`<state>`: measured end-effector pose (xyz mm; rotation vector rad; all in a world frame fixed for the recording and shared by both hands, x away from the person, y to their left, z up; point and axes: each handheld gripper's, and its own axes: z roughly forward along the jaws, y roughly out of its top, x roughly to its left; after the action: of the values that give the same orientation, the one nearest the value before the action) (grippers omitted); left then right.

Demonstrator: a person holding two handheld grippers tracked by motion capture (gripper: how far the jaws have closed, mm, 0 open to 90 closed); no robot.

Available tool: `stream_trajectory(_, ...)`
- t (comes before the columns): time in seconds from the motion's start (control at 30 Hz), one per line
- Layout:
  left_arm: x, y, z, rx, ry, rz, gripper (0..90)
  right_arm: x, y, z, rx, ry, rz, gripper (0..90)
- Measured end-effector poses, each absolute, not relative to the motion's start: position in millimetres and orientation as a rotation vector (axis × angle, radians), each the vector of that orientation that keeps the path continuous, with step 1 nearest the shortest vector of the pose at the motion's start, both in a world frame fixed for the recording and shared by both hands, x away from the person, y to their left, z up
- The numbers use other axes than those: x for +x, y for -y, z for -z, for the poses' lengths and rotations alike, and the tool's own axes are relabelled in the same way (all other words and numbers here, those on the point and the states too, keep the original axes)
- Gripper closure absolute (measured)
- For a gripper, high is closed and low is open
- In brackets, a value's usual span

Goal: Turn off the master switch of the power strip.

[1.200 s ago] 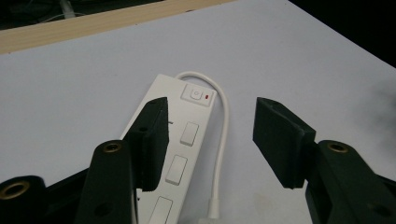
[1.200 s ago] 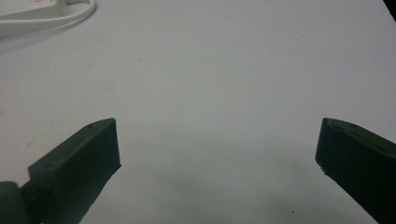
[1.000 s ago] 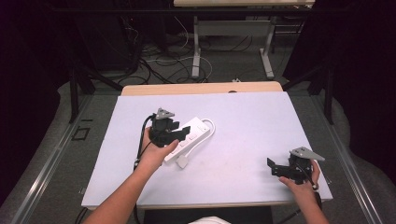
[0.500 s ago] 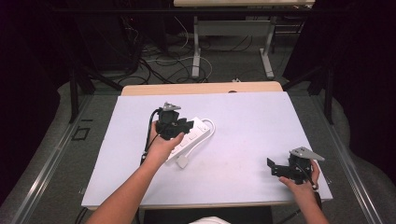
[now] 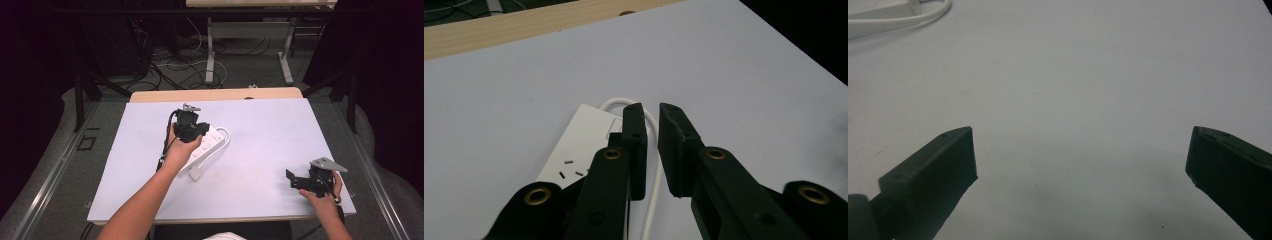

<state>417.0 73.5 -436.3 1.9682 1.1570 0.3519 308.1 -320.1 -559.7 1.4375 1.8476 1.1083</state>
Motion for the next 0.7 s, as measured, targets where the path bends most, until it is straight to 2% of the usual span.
stream_trajectory(0.37, 426, -62, 440, 2.003, -1.161, -0.373, 90.0, 309, 321, 560, 1.442, -1.860, -1.111, 0.0)
stream_trajectory(0.7, 437, -57, 451, 2.021, -1.179, -0.367, 90.0, 308, 320, 560, 1.447, -1.852, -1.112, 0.0)
